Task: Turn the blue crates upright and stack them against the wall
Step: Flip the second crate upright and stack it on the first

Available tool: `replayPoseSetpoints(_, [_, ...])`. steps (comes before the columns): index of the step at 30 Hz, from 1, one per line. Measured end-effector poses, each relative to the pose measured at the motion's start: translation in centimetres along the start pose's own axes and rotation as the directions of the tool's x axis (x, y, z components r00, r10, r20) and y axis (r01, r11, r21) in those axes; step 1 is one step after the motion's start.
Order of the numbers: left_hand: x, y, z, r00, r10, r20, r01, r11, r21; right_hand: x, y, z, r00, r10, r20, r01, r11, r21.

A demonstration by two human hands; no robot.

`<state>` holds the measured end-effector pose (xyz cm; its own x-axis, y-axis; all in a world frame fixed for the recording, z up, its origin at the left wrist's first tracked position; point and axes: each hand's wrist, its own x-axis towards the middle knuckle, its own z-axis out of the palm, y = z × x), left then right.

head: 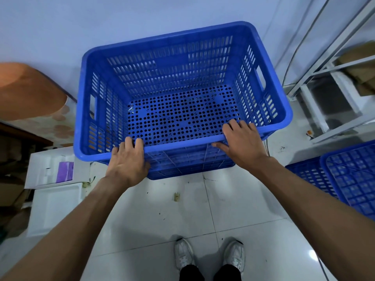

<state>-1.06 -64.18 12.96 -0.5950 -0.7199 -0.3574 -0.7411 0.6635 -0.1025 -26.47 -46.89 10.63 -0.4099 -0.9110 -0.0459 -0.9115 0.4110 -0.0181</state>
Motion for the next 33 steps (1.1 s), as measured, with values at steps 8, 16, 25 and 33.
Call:
replayPoseSetpoints(8, [-0.9, 1.1, 0.6, 1.000, 0.002, -0.024, -0.002, 1.000, 0.021, 0.3, 0.1, -0.9, 0.996, 0.018, 0.082, -0.019, 1.000, 0.012])
replayPoseSetpoints(16, [-0.3, 1.6, -0.5, 1.000, -0.017, 0.002, 0.017, 0.999, 0.034, -0.6, -1.3, -1.3, 0.981, 0.142, 0.132, -0.135, 0.989, -0.055])
replayPoseSetpoints(25, [-2.9, 1.2, -2.7, 0.953, 0.075, 0.293, -0.071, 0.997, -0.026, -3.3, -2.1, -4.6, 0.855, 0.148, 0.496, -0.096, 0.987, -0.128])
replayPoseSetpoints(33, [-8.0, 4.4, -10.4, 0.921, 0.267, 0.283, -0.102, 0.868, -0.485, -7.4, -4.9, -12.0, 0.784, 0.069, 0.617, -0.136, 0.989, 0.061])
